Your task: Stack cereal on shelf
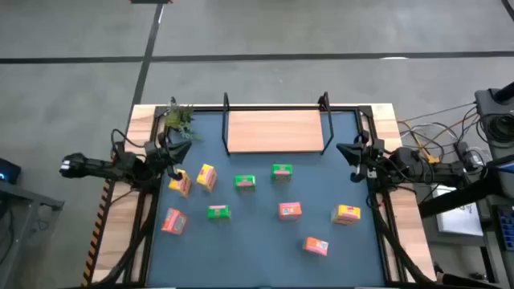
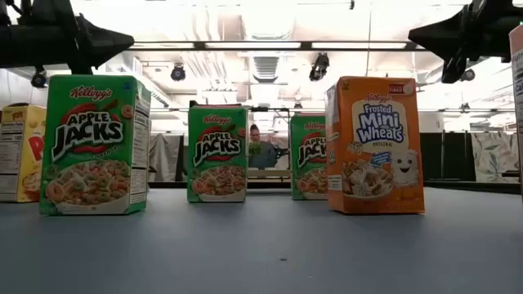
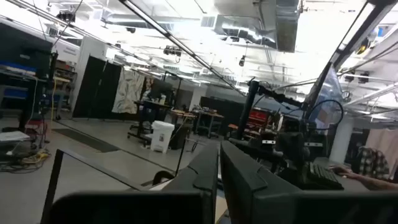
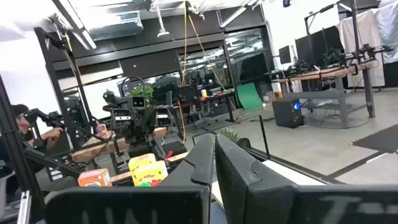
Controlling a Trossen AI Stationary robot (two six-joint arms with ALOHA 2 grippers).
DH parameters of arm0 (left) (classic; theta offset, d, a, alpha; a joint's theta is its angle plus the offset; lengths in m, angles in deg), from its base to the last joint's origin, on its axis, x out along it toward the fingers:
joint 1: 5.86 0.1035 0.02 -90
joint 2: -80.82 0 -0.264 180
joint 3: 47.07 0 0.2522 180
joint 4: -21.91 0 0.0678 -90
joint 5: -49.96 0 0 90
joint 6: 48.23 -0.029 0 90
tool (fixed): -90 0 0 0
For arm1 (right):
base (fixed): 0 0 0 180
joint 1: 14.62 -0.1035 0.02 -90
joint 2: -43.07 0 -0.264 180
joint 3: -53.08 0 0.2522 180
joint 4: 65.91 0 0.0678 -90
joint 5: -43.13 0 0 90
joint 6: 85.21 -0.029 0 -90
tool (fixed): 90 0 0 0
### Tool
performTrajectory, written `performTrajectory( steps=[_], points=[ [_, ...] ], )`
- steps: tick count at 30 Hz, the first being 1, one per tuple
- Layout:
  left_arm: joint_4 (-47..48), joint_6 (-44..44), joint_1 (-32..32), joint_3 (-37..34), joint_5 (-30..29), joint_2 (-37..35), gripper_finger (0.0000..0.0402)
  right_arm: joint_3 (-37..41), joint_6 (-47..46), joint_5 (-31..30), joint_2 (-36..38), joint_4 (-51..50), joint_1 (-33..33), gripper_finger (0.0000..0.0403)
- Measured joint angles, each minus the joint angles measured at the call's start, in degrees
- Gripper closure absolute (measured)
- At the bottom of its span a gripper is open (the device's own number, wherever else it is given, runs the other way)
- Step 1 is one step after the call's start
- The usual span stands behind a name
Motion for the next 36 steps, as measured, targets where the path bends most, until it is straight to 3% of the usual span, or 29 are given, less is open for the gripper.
performTrajectory(
  steps=[6, 12, 17, 23, 27, 36],
  points=[
    [1.13, -1.01, 0.00, 0.00, 0.13, 0.02, 0.0400, 0.00, 0.09, 0.01, -0.02, 0.08, 0.00, 0.0394],
    [0.32, -2.35, -0.01, 1.08, 5.18, 0.20, 0.0401, 0.00, 1.94, 0.58, -2.32, 5.61, 0.00, 0.0394],
    [0.32, -4.73, -0.02, 4.98, 7.89, 2.81, 0.0401, -0.52, 5.80, 1.68, -9.00, 12.31, 0.00, 0.0394],
    [1.28, -8.91, -0.02, 10.19, 8.04, 8.68, 0.0401, -8.16, 8.70, 1.67, -20.73, 11.50, 0.00, 0.0394],
    [2.63, -11.17, -0.02, 12.93, 8.04, 11.86, 0.0402, -17.04, 10.33, 1.67, -28.81, 4.78, 0.00, 0.0394],
    [5.53, -11.09, -0.02, 13.55, 8.05, 14.29, 0.0402, -40.77, 9.08, 1.69, -46.38, -20.98, 0.02, 0.0394]
  ],
)
